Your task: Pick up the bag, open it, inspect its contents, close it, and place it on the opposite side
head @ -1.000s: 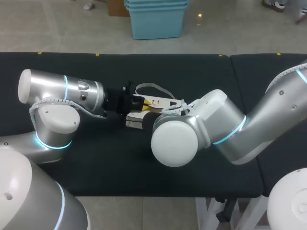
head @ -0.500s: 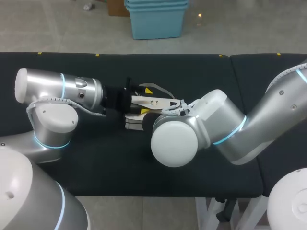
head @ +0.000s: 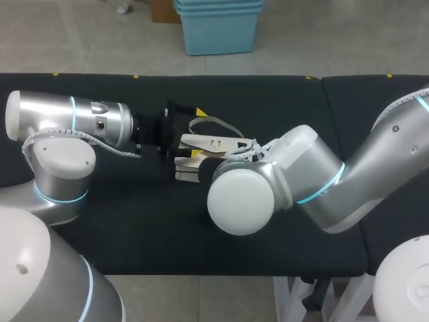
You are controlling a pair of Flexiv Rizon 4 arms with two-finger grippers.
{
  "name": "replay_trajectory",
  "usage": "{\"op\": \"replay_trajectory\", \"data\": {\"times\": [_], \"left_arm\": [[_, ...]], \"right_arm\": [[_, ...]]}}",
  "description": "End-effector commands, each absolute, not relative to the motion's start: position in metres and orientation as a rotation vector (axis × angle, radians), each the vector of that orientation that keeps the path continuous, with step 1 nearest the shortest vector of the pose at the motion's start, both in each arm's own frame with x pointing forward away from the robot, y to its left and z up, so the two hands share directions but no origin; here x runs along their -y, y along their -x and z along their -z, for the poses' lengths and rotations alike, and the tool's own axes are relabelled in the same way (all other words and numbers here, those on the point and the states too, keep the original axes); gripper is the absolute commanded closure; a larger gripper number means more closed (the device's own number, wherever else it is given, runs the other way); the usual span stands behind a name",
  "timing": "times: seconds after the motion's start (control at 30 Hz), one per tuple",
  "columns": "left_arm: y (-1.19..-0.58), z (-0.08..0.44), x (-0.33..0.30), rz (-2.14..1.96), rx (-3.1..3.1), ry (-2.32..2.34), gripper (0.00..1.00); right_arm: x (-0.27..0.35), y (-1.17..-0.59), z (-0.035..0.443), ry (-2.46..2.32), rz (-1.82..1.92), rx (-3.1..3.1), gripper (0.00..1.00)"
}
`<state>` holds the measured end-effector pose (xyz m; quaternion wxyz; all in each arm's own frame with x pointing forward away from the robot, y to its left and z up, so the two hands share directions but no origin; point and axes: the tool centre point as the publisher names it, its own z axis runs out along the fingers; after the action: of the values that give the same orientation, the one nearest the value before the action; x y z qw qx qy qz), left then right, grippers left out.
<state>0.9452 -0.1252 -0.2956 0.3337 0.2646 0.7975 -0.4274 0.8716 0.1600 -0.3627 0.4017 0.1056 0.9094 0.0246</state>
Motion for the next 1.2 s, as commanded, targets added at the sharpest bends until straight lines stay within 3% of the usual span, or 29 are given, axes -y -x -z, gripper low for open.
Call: {"op": "replay_trajectory", "data": {"times": [0.03,0.6,0.77,1.2], "left_arm": [[-0.940,0.286,0.121,1.095,-2.128,-0.685,0.00],[-0.934,0.281,0.098,0.886,-2.685,-0.290,0.00],[-0.924,0.282,0.095,0.702,-2.769,-0.369,0.00],[-0.924,0.282,0.095,0.702,-2.769,-0.369,0.00]], "right_arm": [[-0.158,-0.865,0.348,-0.266,-0.058,-2.320,0.00],[-0.140,-0.861,0.281,-0.268,-0.084,-2.599,0.00],[-0.134,-0.864,0.273,-0.314,-0.143,-2.717,0.00],[-0.134,-0.864,0.273,-0.314,-0.143,-2.717,0.00]]}}
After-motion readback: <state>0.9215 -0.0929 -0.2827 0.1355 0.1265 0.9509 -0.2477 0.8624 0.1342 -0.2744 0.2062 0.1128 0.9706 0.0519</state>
